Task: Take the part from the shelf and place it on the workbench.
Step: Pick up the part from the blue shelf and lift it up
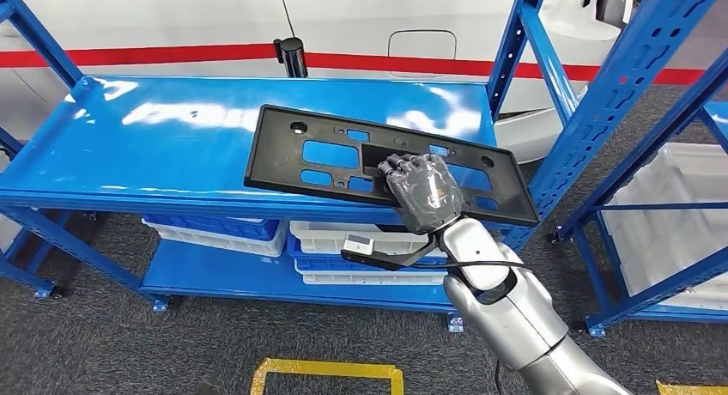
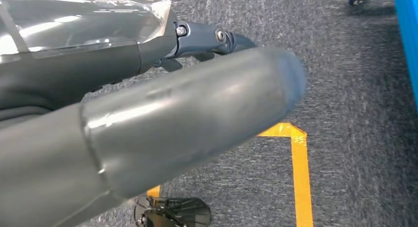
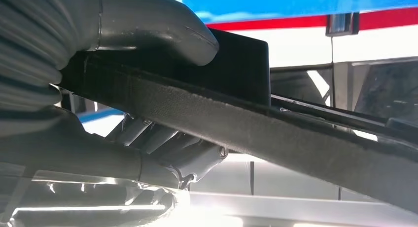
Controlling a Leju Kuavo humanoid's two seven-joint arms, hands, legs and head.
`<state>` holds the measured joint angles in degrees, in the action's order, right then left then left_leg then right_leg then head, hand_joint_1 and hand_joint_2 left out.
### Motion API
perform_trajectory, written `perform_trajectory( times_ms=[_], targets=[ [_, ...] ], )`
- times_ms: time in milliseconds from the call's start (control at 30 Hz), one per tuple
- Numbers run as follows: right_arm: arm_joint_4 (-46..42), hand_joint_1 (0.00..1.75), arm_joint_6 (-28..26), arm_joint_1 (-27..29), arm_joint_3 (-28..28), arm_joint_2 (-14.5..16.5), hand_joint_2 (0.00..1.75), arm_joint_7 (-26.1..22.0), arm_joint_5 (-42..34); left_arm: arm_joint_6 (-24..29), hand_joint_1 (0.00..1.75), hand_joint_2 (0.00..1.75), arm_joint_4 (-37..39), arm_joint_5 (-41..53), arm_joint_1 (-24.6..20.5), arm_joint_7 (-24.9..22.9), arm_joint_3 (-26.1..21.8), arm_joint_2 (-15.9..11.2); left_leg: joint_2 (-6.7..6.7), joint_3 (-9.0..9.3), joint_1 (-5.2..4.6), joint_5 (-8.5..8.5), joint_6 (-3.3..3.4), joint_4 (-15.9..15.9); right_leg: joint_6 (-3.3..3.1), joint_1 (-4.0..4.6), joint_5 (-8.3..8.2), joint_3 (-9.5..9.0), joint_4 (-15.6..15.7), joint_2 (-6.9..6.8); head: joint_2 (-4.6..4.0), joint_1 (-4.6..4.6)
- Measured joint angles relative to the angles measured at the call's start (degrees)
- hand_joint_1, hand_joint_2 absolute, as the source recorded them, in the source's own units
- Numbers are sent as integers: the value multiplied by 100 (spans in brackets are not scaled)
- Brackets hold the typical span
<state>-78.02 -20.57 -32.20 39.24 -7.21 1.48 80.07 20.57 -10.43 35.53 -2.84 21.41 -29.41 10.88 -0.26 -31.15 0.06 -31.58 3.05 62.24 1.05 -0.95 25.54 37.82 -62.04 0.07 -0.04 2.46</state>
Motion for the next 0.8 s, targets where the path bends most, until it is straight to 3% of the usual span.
perform_trajectory(
  times_ms=[67, 133, 200, 267, 333, 367, 433, 500, 567, 633, 667, 733, 800],
  targets=[
    [-21, 173, 10, 10, -23, 7, 175, 1, 20, -7, 0, 0, 1, 11, 3, 16, 9, 2, 4, 55, -58, 38, 33, -149, 83, -26, -80, 3, 42, -5, 0, 10],
    [-38, 173, 20, 46, -52, 15, 175, 6, 46, -15, 0, 0, 1, 25, 2, 27, 16, 11, 26, 54, -55, 184, 51, -292, 153, -30, -126, 21, 96, -7, 0, 17],
    [-49, 173, 30, 71, -79, 15, 175, 12, 69, -19, 0, 0, -1, 34, -4, 39, 20, 19, 59, 15, -26, 370, 60, -459, 120, -4, 115, 143, -129, -5, 0, -4],
    [-50, 173, 46, 93, -88, 15, 175, 14, 85, -20, 0, 0, -1, 38, -2, 49, 21, 27, 73, -102, -29, 492, 64, -499, 55, -3, 558, 326, -754, -3, 0, -25],
    [-51, 173, 63, 142, -90, 14, 175, 16, 99, -22, 0, 0, 1, 38, 3, 62, 22, 38, 79, -233, -37, 586, 52, -485, 108, -10, 727, 363, -1255, -4, 0, -38],
    [-51, 173, 69, 162, -90, 14, 175, 20, 108, -22, 0, 0, 1, 38, 4, 70, 22, 43, 80, -299, -39, 629, 47, -473, 169, -11, 664, 269, -1263, -4, 0, -40],
    [-57, 173, 74, 179, -93, 14, 175, 32, 133, -34, 0, 0, 1, 42, 3, 87, 23, 51, 81, -438, -40, 703, 16, -414, 279, -20, 443, -201, -677, -8, 0, -42],
    [-77, 173, 74, 190, -102, 19, 175, 46, 175, -67, 0, 0, 0, 56, 3, 109, 23, 56, 81, -551, -55, 758, -37, -344, 254, 1, 439, -687, 39, -11, 0, -40],
    [-99, 173, 73, 223, -123, 24, 175, 58, 220, -105, 0, 0, 0, 84, 6, 129, 26, 56, 80, -603, -72, 823, -91, -306, 166, 38, 507, -815, 286, -6, 0, -34],
    [-109, 173, 72, 266, -147, 27, 175, 69, 260, -132, 0, 0, 1, 105, 14, 143, 27, 51, 69, -642, -65, 862, -141, -280, 66, 10, 442, -746, 308, -9, 0, -36],
    [-111, 173, 73, 282, -157, 33, 175, 75, 275, -142, 0, 0, 1, 108, 17, 149, 27, 46, 58, -687, -55, 771, -174, -215, -6, -8, 389, -709, 306, -14, 0, -31],
    [-119, 173, 74, 306, -174, 44, 175, 84, 294, -154, 0, 0, 1, 110, 20, 160, 27, 37, 40, -842, -19, 315, -256, 200, -123, -39, 266, -598, 310, -24, 0, -20],
    [-127, 173, 74, 328, -182, 49, 175, 89, 302, -172, 0, 0, 1, 110, 20, 164, 27, 37, 36, -1023, 23, -168, -326, 903, -157, -33, 146, -448, 305, -24, 0, -2]
  ],
)
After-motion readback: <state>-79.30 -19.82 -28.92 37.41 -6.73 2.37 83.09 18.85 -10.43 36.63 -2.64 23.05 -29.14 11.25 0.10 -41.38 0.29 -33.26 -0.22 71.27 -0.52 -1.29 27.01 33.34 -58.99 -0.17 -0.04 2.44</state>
